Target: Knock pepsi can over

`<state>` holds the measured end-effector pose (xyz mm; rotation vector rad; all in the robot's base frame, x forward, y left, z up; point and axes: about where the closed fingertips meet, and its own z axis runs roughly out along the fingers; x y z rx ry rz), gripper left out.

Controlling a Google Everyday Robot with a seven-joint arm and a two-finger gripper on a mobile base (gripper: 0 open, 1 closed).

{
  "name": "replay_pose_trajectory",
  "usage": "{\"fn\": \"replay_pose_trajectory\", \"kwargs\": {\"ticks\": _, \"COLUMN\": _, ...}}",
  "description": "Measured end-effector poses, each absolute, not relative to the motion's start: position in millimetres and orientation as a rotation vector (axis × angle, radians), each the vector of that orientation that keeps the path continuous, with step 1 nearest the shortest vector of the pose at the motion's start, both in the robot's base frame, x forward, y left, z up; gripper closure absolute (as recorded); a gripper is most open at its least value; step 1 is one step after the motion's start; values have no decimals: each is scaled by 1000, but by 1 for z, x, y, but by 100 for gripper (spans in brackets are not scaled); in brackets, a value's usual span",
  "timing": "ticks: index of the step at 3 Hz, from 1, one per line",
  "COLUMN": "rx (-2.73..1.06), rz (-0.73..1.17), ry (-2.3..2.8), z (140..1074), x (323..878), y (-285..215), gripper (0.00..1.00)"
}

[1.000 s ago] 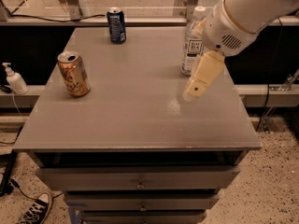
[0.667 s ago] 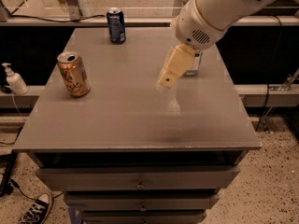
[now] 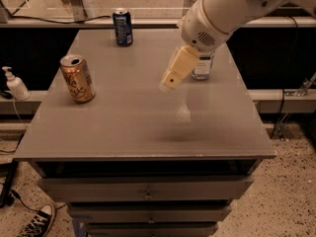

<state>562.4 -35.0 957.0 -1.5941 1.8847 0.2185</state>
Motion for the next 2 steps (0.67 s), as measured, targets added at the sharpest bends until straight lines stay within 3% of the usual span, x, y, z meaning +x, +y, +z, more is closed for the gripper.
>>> {"fn": "replay_pose_trajectory", "kwargs": {"ticks": 2, "rx": -1513, "rz": 205, "ry": 1784, "z": 950, "x": 675, "y": 18, "gripper": 0}}
